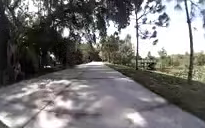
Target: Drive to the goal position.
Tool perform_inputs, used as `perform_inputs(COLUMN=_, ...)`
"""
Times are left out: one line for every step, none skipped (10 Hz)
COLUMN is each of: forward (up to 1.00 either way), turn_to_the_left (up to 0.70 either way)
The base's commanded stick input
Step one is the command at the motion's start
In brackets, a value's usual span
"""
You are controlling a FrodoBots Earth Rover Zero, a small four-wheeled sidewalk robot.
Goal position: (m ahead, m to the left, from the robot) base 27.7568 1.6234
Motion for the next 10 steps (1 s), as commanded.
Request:
perform_inputs(forward=0.85, turn_to_the_left=0.0)
perform_inputs(forward=0.85, turn_to_the_left=0.0)
perform_inputs(forward=0.85, turn_to_the_left=0.0)
perform_inputs(forward=0.85, turn_to_the_left=0.0)
perform_inputs(forward=0.85, turn_to_the_left=0.0)
perform_inputs(forward=0.85, turn_to_the_left=0.0)
perform_inputs(forward=0.85, turn_to_the_left=0.0)
perform_inputs(forward=0.85, turn_to_the_left=0.0)
perform_inputs(forward=0.85, turn_to_the_left=0.0)
perform_inputs(forward=0.85, turn_to_the_left=0.0)
